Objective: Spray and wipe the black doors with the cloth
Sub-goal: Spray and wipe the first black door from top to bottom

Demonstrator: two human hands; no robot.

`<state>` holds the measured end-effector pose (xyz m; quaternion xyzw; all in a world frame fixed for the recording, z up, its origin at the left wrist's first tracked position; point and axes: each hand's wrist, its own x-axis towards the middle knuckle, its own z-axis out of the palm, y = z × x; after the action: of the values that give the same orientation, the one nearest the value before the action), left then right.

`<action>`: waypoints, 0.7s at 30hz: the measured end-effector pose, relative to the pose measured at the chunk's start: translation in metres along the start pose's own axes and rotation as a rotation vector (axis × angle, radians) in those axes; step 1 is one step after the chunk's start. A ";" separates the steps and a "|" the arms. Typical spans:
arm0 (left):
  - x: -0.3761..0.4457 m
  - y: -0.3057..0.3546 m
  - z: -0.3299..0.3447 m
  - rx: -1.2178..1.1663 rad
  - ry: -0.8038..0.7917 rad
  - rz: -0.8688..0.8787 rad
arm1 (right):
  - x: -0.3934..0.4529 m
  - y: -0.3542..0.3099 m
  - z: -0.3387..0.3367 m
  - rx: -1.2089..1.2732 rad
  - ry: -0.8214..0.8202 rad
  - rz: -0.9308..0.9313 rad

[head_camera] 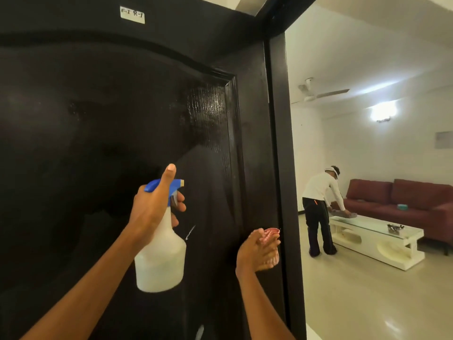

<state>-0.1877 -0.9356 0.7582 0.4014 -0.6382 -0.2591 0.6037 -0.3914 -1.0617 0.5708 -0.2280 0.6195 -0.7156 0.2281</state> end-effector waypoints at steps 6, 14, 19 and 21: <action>-0.002 0.012 -0.014 -0.015 0.018 0.016 | -0.002 -0.151 0.031 -0.037 -0.021 -0.349; -0.001 -0.002 -0.021 -0.032 0.045 -0.055 | -0.016 -0.199 0.060 -0.248 -0.021 -1.052; -0.003 -0.013 -0.023 -0.029 0.016 -0.091 | -0.026 -0.053 0.035 -0.212 -0.042 -0.829; -0.004 -0.017 -0.024 -0.025 0.024 -0.097 | -0.044 0.011 0.022 -0.209 -0.058 -0.730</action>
<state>-0.1615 -0.9373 0.7455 0.4275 -0.6074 -0.2913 0.6029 -0.3429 -1.0540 0.5608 -0.4761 0.5604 -0.6760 -0.0489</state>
